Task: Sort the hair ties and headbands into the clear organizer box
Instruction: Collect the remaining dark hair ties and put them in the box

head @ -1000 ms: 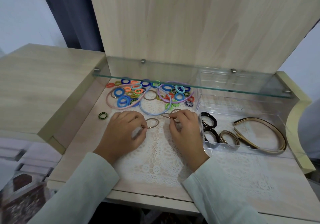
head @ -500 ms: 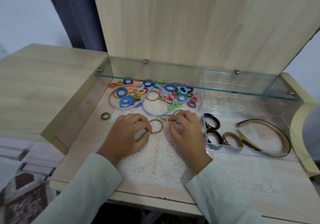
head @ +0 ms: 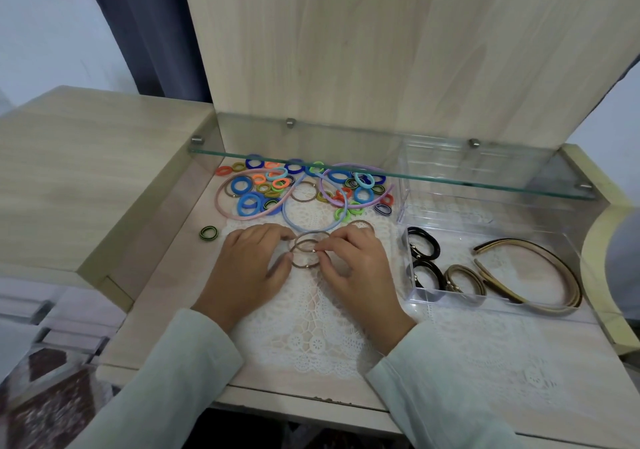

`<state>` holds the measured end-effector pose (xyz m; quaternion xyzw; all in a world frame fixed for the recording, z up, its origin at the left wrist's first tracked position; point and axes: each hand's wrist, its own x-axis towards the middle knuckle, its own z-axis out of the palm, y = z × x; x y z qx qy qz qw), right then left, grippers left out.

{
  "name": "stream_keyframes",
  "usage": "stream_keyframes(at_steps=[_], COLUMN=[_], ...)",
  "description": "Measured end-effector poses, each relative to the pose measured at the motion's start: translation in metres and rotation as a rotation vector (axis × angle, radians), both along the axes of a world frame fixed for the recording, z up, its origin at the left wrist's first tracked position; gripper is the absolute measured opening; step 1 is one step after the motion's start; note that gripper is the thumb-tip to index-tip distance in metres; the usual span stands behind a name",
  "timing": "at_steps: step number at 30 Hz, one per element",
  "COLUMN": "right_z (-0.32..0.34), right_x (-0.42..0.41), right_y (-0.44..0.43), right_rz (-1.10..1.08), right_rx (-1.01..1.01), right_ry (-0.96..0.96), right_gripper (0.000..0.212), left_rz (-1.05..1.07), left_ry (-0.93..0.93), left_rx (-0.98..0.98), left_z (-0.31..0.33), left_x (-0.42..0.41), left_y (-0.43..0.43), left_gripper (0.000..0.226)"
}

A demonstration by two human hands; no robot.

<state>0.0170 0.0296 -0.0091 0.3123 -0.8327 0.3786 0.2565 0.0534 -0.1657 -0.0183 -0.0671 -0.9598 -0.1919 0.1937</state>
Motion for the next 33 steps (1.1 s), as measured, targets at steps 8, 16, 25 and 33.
stream_keyframes(at_steps=[8,16,25,33], right_z=[-0.0026,-0.0032,-0.0046,-0.0021], right_x=[0.0017,0.0023,0.0042,0.002], right_y=[-0.0022,-0.0014,-0.0025,0.004], right_rz=[0.018,0.015,0.026,-0.329], right_rx=[0.177,0.189,0.183,0.112], right_ry=[-0.004,-0.018,-0.015,-0.009], right_gripper=[0.006,0.006,0.011,0.033], left_rz=[-0.006,-0.018,-0.053,-0.049], left_ry=[-0.014,-0.036,-0.048,-0.069], left_rx=[0.012,0.023,0.067,0.058], left_z=[0.0009,0.0033,0.0029,0.0051], left_x=[0.001,0.0011,0.0019,0.0038], left_y=[0.0007,0.0016,0.001,0.0013], left_gripper=[0.036,0.034,0.03,0.032])
